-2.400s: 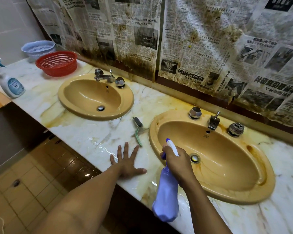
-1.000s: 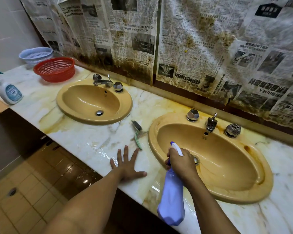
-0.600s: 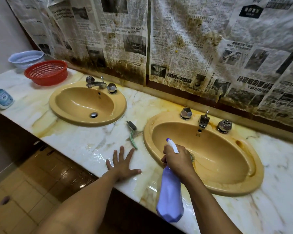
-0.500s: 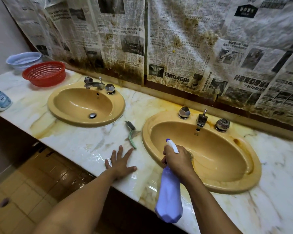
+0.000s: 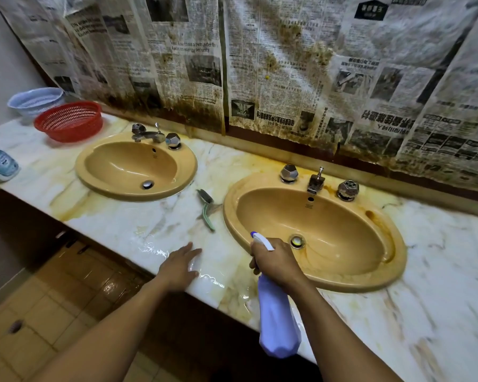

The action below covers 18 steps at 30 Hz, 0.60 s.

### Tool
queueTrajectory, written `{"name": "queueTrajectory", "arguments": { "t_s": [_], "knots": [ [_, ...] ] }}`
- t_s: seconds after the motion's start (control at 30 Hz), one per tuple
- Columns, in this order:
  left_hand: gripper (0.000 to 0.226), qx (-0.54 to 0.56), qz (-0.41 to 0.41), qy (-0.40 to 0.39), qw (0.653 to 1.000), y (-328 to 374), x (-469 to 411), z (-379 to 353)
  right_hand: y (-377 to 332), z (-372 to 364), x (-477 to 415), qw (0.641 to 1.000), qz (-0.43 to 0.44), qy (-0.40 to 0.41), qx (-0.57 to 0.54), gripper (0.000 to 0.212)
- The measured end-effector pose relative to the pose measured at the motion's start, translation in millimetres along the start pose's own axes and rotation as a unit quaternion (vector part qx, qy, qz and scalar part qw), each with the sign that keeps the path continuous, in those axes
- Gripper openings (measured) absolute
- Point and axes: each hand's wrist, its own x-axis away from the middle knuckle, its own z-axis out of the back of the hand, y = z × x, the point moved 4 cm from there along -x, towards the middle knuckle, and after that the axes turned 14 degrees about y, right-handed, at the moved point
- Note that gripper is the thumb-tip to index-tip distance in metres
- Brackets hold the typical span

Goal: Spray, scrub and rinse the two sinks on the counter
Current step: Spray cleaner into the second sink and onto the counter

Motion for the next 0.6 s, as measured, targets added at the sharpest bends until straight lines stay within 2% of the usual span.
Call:
{"name": "queueTrajectory", "arguments": {
  "t_s": [0.13,0.33,0.47,0.6],
  "knots": [
    [0.065,0.068,0.009,-0.005,0.998,-4,14,-2,7,4,5,1.000,0.003,-0.008,0.010,0.037],
    [0.034,0.247,0.082,0.104,0.960,8,47,-1,16,16,12,0.999,0.037,-0.011,0.007,0.046],
    [0.033,0.328,0.110,0.139,0.928,26,62,-2,20,20,11,0.999,0.037,-0.007,0.014,0.034],
    [0.030,0.374,0.113,0.177,0.903,55,77,14,26,24,11,0.999,0.042,-0.008,0.020,0.037]
  ]
}}
